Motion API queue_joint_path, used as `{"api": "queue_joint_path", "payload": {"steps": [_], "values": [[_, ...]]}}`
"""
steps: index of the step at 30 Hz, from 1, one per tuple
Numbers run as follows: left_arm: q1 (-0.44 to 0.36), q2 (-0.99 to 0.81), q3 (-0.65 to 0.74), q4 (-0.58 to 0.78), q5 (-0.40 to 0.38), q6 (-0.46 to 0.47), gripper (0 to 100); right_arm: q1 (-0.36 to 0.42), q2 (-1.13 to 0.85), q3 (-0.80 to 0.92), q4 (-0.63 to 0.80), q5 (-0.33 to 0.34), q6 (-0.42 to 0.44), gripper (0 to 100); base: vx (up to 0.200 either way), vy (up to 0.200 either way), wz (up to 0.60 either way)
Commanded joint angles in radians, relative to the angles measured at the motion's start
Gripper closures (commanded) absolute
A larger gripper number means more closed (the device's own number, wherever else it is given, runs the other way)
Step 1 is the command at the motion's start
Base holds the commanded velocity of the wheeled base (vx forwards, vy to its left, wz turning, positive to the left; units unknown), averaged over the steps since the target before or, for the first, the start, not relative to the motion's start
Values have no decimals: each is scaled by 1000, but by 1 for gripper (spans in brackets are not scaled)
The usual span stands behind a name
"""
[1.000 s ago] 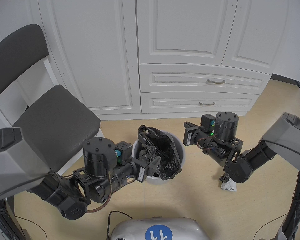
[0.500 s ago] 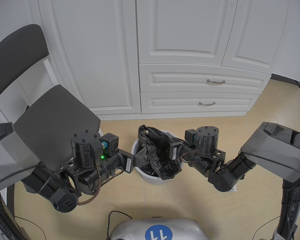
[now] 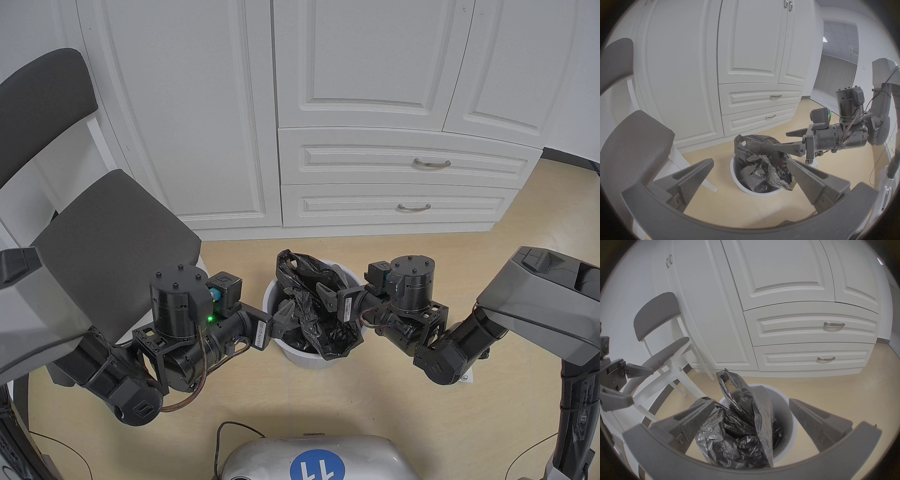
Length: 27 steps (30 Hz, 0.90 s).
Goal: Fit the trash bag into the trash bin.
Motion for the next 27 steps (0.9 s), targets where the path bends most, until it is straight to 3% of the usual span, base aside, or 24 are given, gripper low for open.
{"api": "queue_joint_path", "payload": {"steps": [1,13,14,25,27], "values": [[-2,29,-7,-3,2,-2,0,-14,46,-36,2,-1,0,0,0,0,0],[-6,62,-20,-9,9,-3,0,-60,225,-198,13,-4,4,0,0,0,0],[-6,68,-24,-7,11,-2,0,-62,236,-217,12,-15,4,100,0,0,0],[-8,149,-44,-110,14,-3,0,-52,158,-183,-4,-49,9,100,0,0,0],[6,166,-41,-122,25,9,0,-29,109,-160,-5,-93,9,100,0,0,0]]}}
